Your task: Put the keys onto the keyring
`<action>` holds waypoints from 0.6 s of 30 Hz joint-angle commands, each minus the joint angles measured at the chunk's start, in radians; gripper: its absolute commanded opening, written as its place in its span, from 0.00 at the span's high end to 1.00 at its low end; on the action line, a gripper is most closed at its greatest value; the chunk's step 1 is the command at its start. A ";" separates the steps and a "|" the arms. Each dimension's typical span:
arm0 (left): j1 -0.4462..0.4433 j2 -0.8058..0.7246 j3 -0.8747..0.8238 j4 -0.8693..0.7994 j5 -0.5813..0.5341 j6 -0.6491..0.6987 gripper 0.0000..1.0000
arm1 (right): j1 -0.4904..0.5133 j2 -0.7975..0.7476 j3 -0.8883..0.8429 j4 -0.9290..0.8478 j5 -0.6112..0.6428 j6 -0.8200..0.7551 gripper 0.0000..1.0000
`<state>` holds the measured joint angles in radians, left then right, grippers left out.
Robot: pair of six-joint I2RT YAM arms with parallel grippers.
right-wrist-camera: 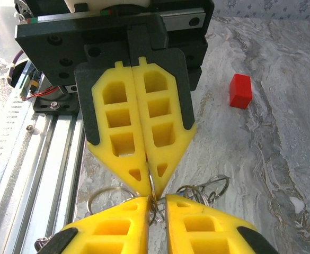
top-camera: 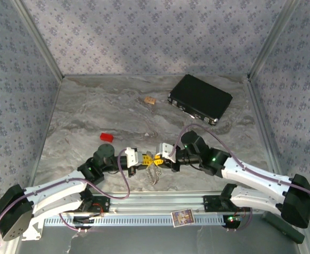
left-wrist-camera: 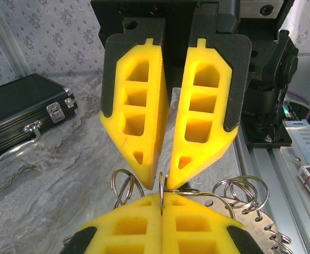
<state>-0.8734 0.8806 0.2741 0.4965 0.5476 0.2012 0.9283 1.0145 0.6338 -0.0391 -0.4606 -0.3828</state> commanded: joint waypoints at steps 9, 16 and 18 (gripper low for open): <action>-0.009 0.013 0.062 -0.008 -0.043 0.006 0.88 | 0.006 0.029 0.071 -0.030 -0.042 -0.046 1.00; -0.009 -0.019 0.089 -0.151 -0.128 0.042 0.77 | 0.012 0.043 0.156 -0.232 0.028 -0.131 1.00; -0.009 -0.015 0.104 -0.195 -0.134 0.057 0.78 | 0.015 0.056 0.189 -0.286 0.043 -0.150 1.00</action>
<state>-0.8787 0.8730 0.3328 0.3759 0.4534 0.2234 0.9302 1.0595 0.7582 -0.2226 -0.4290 -0.4770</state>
